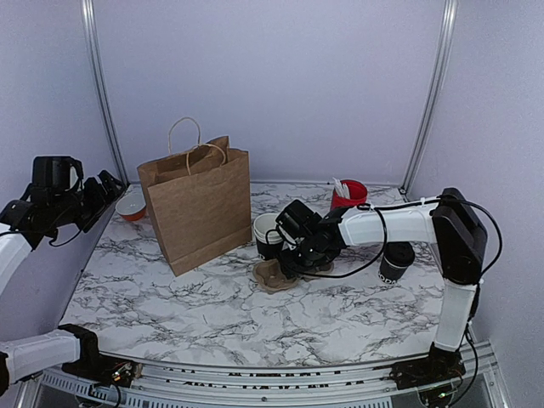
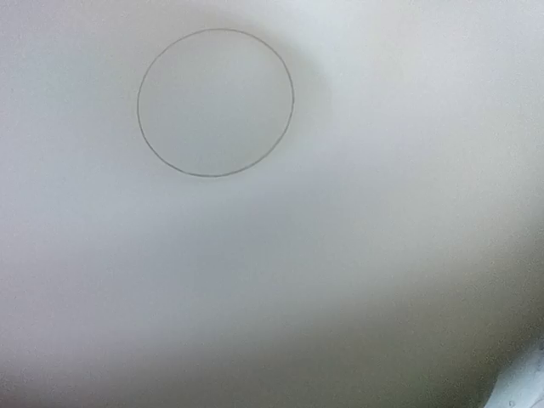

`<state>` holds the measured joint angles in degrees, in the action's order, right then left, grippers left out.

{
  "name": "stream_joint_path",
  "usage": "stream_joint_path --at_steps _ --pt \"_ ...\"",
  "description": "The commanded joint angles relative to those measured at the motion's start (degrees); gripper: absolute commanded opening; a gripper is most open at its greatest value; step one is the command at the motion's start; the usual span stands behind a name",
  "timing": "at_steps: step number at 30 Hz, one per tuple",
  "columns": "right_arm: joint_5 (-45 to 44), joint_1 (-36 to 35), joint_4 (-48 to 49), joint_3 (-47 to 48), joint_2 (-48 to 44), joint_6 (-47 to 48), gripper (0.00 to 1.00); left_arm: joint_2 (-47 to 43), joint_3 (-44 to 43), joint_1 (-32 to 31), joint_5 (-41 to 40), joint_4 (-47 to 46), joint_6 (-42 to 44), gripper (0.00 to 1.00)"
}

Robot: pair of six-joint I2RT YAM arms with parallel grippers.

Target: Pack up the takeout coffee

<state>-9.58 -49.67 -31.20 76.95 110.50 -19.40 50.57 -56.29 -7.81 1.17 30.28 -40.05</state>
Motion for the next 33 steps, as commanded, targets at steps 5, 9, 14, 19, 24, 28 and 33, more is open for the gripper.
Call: stream_joint_path --at_steps 5,9,14,19,24,28,33 --pt "-1.3 -0.5 1.35 -1.65 -4.31 -0.12 0.65 2.04 -1.23 -0.36 -1.28 1.97 0.25 0.99" --pt "-1.3 -0.69 2.19 -2.65 -4.77 -0.74 0.66 2.43 -0.95 -0.76 -1.52 1.97 0.15 0.99" --pt "0.65 -0.69 3.93 -4.12 -4.58 -2.48 0.66 2.63 -0.09 -0.79 -1.42 1.37 0.15 0.99" --pt "0.92 -0.69 6.17 -5.22 -3.92 -3.18 0.64 2.87 0.22 -0.8 -1.14 1.01 0.33 0.99" --pt "0.94 -1.33 7.03 -5.38 -3.86 -3.21 0.59 2.61 0.44 -0.87 -1.05 0.99 0.5 0.99" --pt "0.93 -1.98 7.46 -5.85 -4.41 -3.02 0.55 2.56 0.87 -0.86 -1.0 0.95 0.45 0.99" --pt "0.85 -2.32 6.93 -6.31 -4.36 -3.0 0.49 2.7 1.09 -0.82 -0.8 0.61 0.32 0.99"
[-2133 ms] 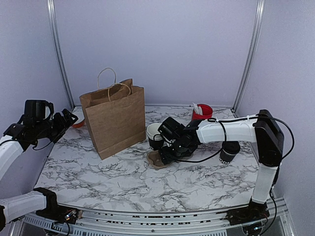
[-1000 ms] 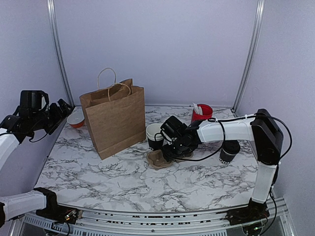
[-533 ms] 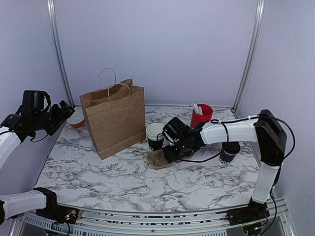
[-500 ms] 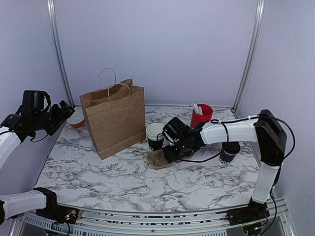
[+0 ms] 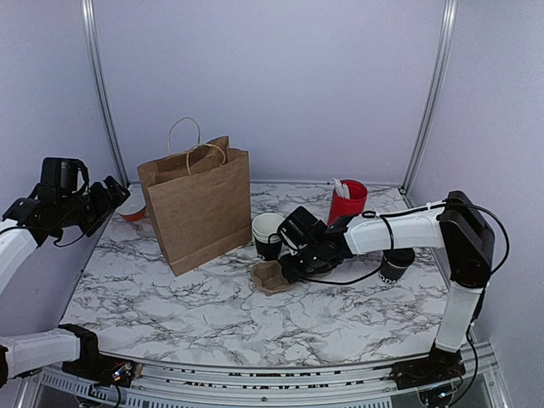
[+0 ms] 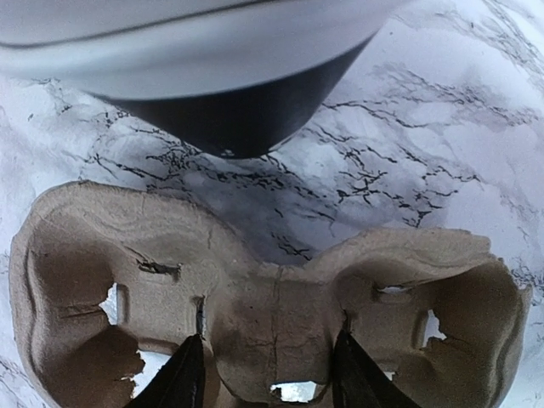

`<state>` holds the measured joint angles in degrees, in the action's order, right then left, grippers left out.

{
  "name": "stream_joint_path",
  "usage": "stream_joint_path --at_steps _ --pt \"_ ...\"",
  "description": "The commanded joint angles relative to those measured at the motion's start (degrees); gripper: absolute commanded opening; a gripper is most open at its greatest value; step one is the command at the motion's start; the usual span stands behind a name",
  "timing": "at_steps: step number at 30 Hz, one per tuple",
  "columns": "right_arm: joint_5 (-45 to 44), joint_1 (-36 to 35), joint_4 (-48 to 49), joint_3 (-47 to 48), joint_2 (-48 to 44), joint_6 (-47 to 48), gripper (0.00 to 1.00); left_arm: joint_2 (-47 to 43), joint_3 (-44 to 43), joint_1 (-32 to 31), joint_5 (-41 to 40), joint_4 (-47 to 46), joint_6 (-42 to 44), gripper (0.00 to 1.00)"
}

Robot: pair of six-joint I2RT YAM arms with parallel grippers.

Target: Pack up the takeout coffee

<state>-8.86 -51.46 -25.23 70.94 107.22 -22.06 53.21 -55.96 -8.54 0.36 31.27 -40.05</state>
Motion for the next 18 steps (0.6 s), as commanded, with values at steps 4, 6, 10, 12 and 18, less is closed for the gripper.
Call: stream_joint_path --at_steps 4,6,10,12,18 --pt "-0.78 -0.84 0.34 -0.82 -1.88 -0.45 0.45 0.14 0.77 -0.12 0.01 -0.5 0.3 0.99" --pt "-0.9 -1.01 -0.01 -1.18 -2.5 -0.45 0.43 0.18 0.85 -0.13 0.05 -0.55 0.29 0.99" --pt "-0.69 -1.35 -0.43 -3.2 -4.26 -0.3 0.42 0.39 0.86 -0.16 0.09 -0.65 0.49 0.99" --pt "-0.14 -1.65 -0.43 -4.61 -5.7 -0.2 0.42 0.55 0.71 -0.17 0.17 -0.61 0.77 0.99" --pt "2.05 -2.95 -2.12 -10.71 -12.13 0.63 0.41 1.05 -1.16 -0.15 -0.29 -0.08 2.5 0.99"
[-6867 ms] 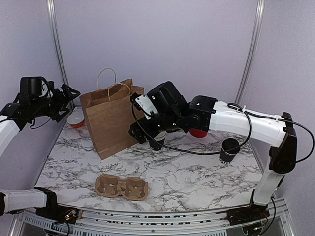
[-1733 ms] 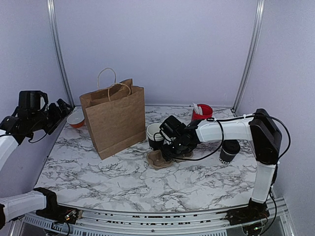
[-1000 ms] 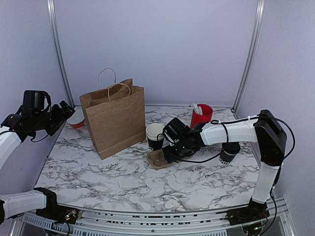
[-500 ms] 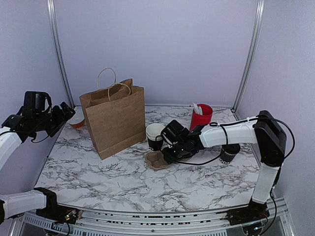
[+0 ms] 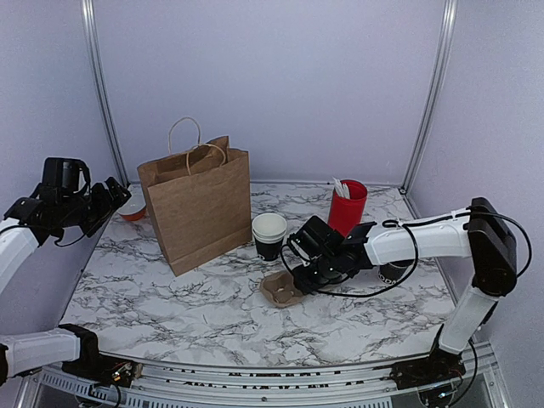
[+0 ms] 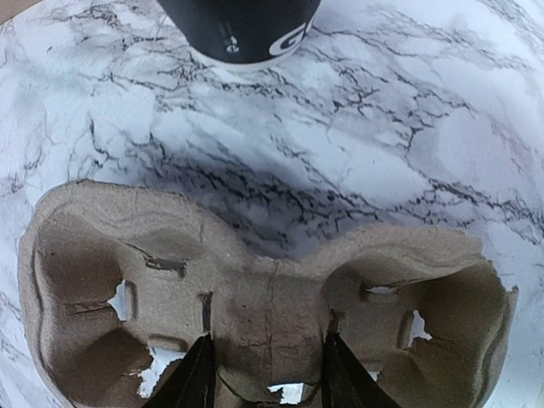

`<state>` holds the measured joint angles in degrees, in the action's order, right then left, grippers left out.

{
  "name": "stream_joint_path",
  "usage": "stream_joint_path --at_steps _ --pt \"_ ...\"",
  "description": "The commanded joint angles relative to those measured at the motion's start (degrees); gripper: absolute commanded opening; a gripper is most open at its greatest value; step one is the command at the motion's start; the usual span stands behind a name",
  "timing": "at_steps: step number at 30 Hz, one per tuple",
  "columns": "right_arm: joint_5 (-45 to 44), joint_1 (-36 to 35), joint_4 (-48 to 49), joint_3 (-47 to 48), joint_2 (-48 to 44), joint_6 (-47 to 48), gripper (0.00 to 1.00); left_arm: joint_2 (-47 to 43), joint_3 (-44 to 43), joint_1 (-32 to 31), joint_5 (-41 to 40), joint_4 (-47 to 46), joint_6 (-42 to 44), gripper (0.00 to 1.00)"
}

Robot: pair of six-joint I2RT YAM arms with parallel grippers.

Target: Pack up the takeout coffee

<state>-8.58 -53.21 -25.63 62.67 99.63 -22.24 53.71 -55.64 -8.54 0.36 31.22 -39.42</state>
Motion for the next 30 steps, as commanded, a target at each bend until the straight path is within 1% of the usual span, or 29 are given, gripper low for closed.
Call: stream_joint_path --at_steps 1,3,5,9,14,19,24,30 --pt "2.61 -1.4 -2.04 -3.8 -5.63 0.96 0.42 0.79 -2.11 -0.09 -0.58 0.45 2.25 0.99" --pt "3.9 -1.46 -2.84 -5.28 -7.21 1.2 0.46 1.38 -3.73 -0.15 -1.27 1.34 3.5 0.99" --pt "4.0 -1.48 -3.61 -5.79 -7.68 1.23 0.53 2.07 -5.87 -0.16 -2.15 2.16 4.69 0.99" --pt "3.44 -1.46 -4.28 -3.96 -6.45 0.97 0.6 3.4 -9.25 -0.13 -3.45 3.0 6.95 0.99" --pt "3.03 -1.41 -5.21 -0.41 -3.43 1.33 0.61 4.58 -11.55 -0.15 -3.44 4.43 8.43 0.99" --pt "3.49 -1.46 -5.94 1.03 -1.37 1.84 0.6 4.41 -12.14 -0.08 -3.87 5.74 8.9 0.99" --pt "2.58 -1.45 -7.05 0.71 -0.28 1.59 0.6 3.79 -11.46 -0.15 -3.52 6.03 8.54 0.99" --pt "3.92 -1.46 -5.68 0.59 0.8 1.6 0.6 3.89 -11.05 -0.15 -2.3 6.03 8.0 0.99"
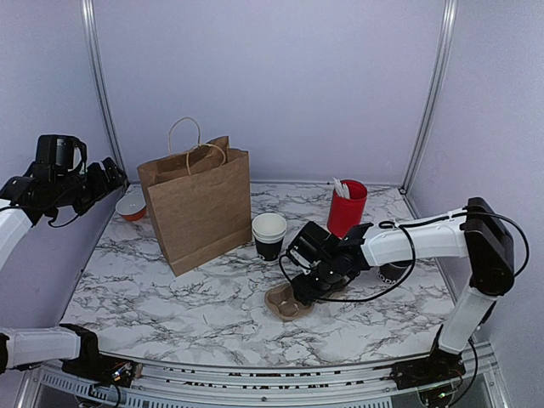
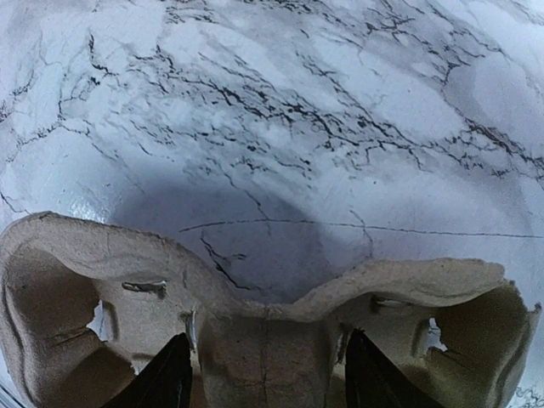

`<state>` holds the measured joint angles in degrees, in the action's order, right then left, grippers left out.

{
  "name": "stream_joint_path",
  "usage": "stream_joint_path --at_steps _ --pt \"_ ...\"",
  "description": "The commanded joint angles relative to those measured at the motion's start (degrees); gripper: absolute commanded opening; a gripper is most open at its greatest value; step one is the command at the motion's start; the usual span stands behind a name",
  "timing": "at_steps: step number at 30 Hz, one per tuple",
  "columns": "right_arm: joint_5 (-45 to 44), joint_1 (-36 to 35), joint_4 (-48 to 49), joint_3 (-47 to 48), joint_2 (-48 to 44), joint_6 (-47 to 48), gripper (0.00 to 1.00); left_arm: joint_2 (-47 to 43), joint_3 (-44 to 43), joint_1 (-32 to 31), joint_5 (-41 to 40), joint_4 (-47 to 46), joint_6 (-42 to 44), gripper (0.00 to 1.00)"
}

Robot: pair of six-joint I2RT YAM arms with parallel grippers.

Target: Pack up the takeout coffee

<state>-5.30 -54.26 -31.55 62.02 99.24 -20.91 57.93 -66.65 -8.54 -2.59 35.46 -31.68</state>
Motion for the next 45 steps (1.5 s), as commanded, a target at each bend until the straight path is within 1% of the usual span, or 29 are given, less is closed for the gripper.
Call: stream_joint_path --at_steps 1,6,13,19,24,32,39,45 --pt "0.93 -0.42 0.45 1.38 1.61 0.33 0.6 -0.28 -0.12 -0.1 0.78 1.79 0.24 0.99" --pt "1.45 -0.41 1.01 1.78 2.23 0.47 0.58 0.26 -2.22 -0.08 0.69 2.93 0.77 0.99" --pt "0.44 -0.41 1.23 2.02 0.9 0.95 0.54 4.74 -10.04 -0.13 -0.68 7.32 5.17 0.98" --pt "-0.26 -0.41 2.12 0.67 -0.97 1.17 0.52 6.9 -10.22 -0.25 4.24 7.52 1.07 0.95" --pt "-0.12 -0.41 3.86 -0.84 -2.65 1.13 0.52 7.52 -9.97 -2.55 6.19 8.36 -1.85 0.93" --pt "0.06 -0.42 5.57 -2.29 -3.63 1.28 0.52 9.5 -13.37 -4.83 2.42 12.32 -4.8 0.9" --pt "-0.06 -0.4 6.54 -2.99 -4.42 1.79 0.53 13.17 -17.98 -10.0 -1.83 14.96 -8.8 0.88" --pt "0.16 -0.41 7.8 -4.38 -5.4 1.91 0.53 17.39 -21.56 -13.45 -5.81 17.22 -10.14 0.85"
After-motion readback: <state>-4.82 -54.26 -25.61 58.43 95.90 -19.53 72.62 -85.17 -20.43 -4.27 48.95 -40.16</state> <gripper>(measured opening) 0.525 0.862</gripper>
